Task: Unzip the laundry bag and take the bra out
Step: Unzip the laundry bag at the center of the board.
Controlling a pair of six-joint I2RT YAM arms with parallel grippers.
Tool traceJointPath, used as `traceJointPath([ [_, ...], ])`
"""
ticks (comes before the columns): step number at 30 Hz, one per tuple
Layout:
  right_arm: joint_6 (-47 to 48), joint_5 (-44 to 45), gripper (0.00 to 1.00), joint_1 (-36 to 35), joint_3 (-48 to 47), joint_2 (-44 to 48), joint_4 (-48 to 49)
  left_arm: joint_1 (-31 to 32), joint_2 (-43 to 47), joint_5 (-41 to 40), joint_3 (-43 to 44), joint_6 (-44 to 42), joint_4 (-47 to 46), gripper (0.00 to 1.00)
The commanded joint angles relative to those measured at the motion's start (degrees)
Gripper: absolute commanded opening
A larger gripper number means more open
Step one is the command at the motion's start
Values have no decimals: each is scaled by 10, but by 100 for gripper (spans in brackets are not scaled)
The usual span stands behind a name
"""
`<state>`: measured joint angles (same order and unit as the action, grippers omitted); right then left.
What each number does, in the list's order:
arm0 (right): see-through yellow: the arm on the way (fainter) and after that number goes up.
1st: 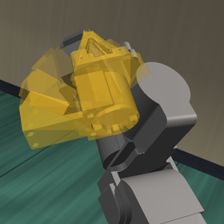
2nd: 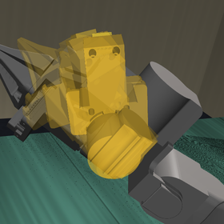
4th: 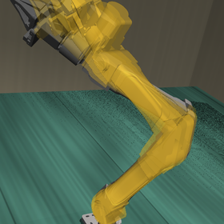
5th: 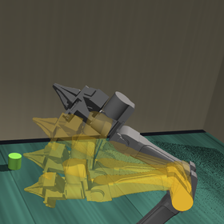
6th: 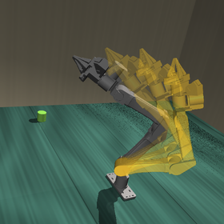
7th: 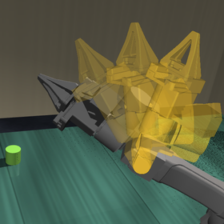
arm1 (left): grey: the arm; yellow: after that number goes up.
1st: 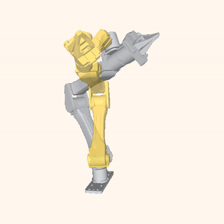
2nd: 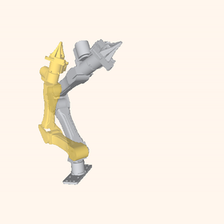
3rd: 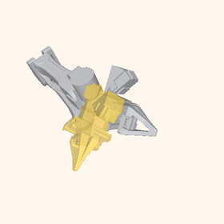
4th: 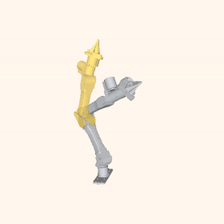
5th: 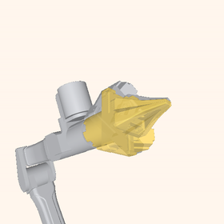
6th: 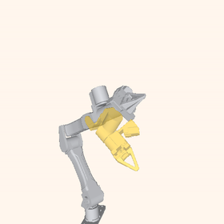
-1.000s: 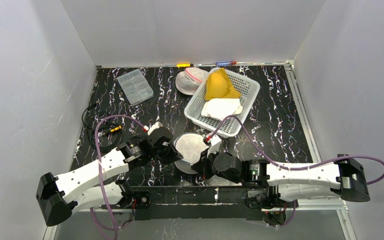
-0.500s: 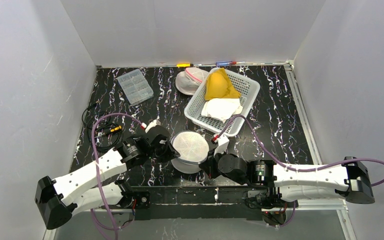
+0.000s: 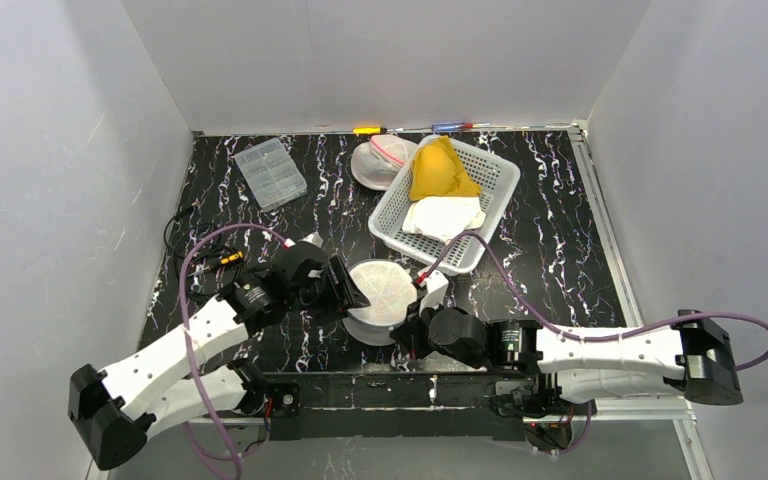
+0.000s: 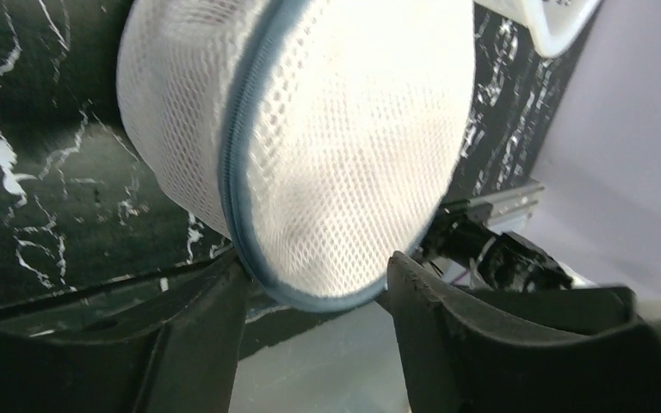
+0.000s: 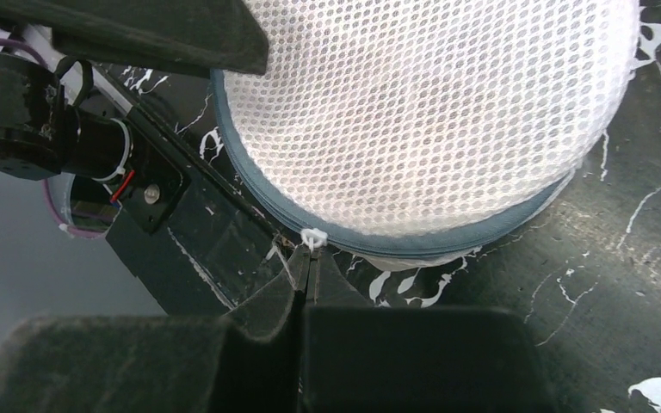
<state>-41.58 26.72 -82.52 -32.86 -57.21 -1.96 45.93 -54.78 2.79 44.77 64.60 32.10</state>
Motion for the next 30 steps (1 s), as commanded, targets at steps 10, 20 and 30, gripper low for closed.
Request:
traceJointPath([
  [10,23,-50,1,-1,-43,-83,112,94,59,11,5,75,56,63],
  [20,31,-64,1,-1,-50,-87,138,99,61,-43,-27,114,51,63],
  [30,21,-79,1,-1,-34,-58,147,99,31,-115,-33,153,21,53],
])
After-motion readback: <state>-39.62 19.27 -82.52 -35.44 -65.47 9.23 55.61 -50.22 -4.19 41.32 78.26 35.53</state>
